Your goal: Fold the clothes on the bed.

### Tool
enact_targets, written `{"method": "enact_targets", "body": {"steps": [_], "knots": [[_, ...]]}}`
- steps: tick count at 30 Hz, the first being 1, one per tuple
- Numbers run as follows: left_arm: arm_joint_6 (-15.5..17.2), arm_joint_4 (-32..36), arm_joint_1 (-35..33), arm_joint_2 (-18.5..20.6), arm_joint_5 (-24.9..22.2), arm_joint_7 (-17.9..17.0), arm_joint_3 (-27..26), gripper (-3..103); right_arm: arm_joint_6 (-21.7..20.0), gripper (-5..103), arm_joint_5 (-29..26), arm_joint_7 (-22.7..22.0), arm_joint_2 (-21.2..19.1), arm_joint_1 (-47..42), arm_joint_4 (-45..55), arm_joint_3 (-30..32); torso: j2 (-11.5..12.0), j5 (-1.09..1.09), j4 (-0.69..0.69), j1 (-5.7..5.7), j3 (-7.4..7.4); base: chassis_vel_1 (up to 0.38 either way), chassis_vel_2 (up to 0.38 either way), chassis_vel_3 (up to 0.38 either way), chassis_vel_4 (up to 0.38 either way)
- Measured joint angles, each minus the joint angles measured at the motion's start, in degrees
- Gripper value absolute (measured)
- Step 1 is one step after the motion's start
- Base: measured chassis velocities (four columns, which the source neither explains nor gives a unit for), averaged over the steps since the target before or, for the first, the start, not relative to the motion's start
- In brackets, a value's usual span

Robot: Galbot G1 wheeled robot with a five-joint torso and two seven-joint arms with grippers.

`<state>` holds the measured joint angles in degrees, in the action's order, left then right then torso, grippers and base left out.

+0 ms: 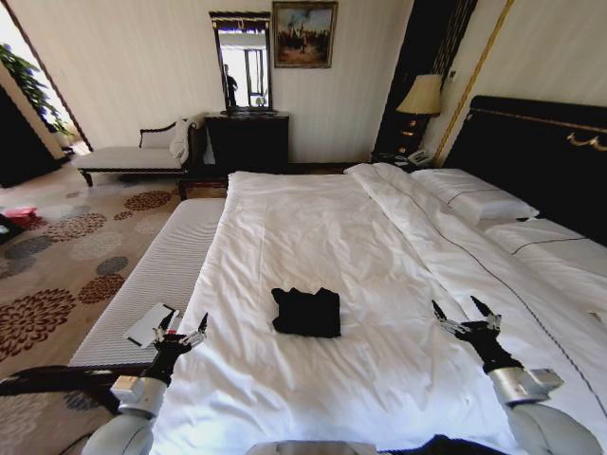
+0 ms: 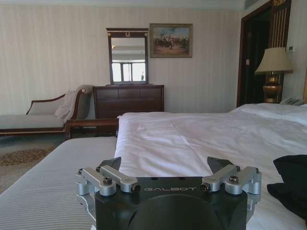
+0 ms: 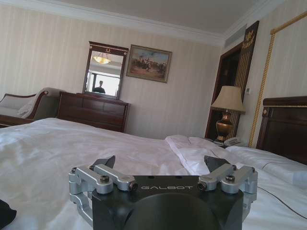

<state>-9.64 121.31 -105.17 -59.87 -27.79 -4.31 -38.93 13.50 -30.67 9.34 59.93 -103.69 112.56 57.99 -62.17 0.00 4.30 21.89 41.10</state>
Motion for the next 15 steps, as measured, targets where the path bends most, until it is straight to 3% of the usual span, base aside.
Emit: {"method": "enact_targets", "body": {"steps": [15], "knots": [[0.0, 0.0, 0.0, 0.0, 0.0, 0.0, 0.0, 100, -0.27, 100, -0.18, -0.21, -0.1, 0.24, 0.0, -0.21, 0.0, 0.0, 0.01, 0.0, 0.0, 0.0, 0.0, 0.0, 0.0]]}}
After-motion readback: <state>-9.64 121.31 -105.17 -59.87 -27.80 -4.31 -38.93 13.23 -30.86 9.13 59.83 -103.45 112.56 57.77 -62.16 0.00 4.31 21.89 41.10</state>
